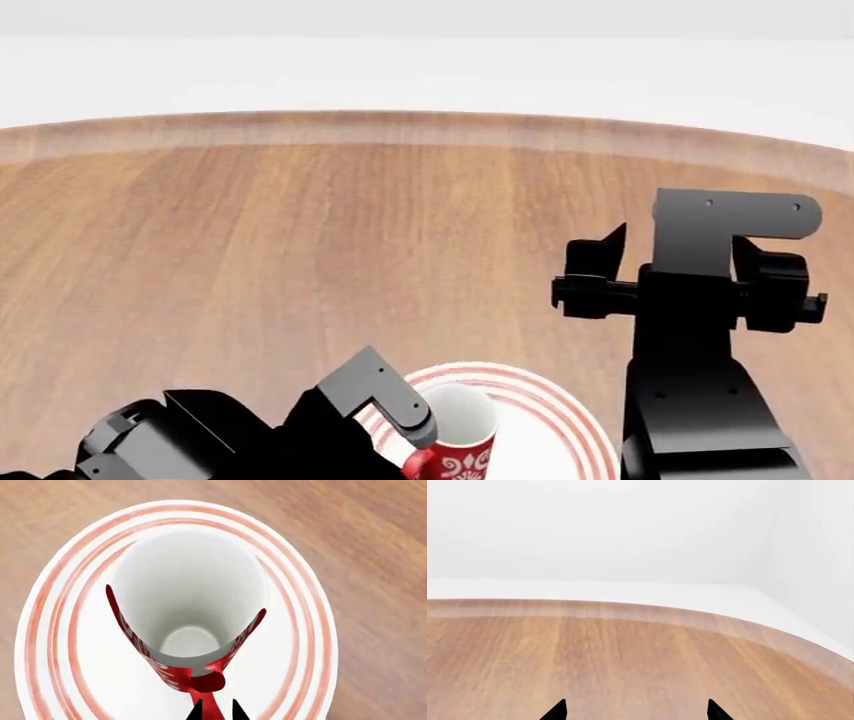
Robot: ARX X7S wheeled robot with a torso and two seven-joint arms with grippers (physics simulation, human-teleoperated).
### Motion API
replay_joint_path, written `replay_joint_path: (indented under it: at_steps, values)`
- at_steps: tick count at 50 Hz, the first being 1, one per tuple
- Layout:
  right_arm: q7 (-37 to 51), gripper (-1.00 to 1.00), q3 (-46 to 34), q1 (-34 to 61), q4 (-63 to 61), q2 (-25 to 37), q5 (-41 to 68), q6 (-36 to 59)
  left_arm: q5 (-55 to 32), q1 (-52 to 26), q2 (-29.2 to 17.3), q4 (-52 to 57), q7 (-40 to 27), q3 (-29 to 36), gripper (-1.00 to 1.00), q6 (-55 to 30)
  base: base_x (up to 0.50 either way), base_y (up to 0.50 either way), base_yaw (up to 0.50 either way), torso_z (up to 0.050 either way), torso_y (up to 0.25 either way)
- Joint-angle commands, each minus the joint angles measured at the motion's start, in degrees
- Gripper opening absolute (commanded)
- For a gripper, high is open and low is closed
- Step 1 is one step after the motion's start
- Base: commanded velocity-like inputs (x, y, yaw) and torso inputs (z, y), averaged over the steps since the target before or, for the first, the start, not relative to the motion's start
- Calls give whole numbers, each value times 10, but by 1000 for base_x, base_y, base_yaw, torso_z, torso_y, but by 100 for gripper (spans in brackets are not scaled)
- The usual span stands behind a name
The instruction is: Pick up the red mug and put it on the plate
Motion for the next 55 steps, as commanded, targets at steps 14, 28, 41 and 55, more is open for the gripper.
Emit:
replay_joint_path:
  at_steps: [14,28,41,55]
  values:
    - [3,100,-2,-2,4,3,3,-7,-2,1,1,3,1,-7,-100,-16,0,0,0,0,0]
    - [3,100,-5,-2,13,2,4,-14,-1,3,1,2,1,-7,100,-22,0,0,0,0,0]
    - [4,100,-9,-1,23,0,5,-22,0,4,1,4,5,-7,100,-24,0,0,0,0,0]
    - [4,100,-14,2,29,-1,6,-24,4,5,1,4,2,-7,100,-25,0,0,0,0,0]
